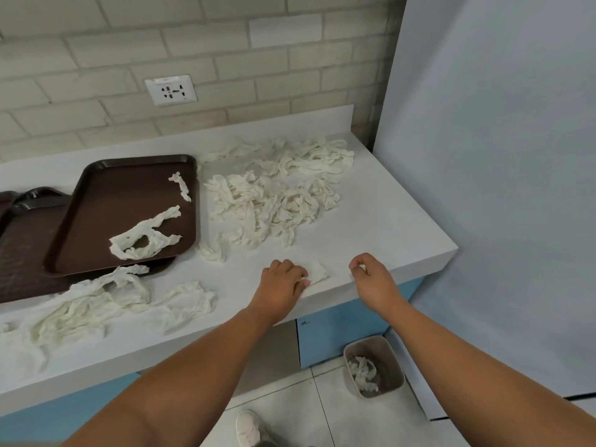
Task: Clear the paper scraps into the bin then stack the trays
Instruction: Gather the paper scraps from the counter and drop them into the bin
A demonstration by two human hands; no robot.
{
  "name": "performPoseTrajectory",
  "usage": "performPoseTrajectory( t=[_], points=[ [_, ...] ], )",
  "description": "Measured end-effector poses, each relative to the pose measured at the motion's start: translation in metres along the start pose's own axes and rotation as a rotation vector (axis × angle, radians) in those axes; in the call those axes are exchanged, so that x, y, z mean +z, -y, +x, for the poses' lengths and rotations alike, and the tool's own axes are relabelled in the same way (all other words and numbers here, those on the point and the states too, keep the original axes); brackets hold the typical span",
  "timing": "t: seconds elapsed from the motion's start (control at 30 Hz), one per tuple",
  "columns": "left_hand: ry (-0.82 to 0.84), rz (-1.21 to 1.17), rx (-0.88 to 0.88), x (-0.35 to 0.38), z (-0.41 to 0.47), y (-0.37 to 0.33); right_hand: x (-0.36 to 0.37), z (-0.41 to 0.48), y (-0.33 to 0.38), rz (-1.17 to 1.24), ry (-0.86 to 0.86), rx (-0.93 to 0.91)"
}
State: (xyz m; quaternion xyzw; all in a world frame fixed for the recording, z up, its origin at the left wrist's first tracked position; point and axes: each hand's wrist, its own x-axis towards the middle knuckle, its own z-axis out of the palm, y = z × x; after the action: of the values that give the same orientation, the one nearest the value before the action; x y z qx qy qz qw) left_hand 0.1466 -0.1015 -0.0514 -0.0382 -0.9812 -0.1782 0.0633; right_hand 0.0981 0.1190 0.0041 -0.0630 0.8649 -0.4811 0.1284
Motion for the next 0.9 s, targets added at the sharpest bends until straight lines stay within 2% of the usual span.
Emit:
performPoseTrajectory(
  t=[0.17, 0.27, 0.4, 0.53, 0.6, 0.77, 0.9],
  points=[
    [-0.009, -0.358, -0.185, -0.015, 0.018, -0.032, -0.020, -0.009, -0.026, 0.002, -0.028, 0.046],
    [0.079, -0.582, -0.254, -0.021, 0.033, -0.069, -0.037, -0.016, -0.045, 0.060, -0.088, 0.101],
    [0.203, -0.947, -0.366, -0.009, 0.037, -0.122, -0.059, -0.030, -0.076, 0.186, -0.177, 0.212],
    [0.235, -1.110, -0.537, 0.022, 0.031, -0.159, -0.074, -0.047, -0.113, 0.310, -0.161, 0.407],
    [0.308, -1.138, -0.600, 0.048, 0.027, -0.166, -0.076, -0.054, -0.136, 0.327, -0.147, 0.495],
    [0.527, -1.082, -0.579, 0.121, 0.023, -0.159, -0.068, -0.063, -0.195, 0.239, -0.105, 0.607],
    [0.659, -1.036, -0.569, 0.185, 0.025, -0.147, -0.057, -0.057, -0.244, 0.240, -0.140, 0.688]
  ],
)
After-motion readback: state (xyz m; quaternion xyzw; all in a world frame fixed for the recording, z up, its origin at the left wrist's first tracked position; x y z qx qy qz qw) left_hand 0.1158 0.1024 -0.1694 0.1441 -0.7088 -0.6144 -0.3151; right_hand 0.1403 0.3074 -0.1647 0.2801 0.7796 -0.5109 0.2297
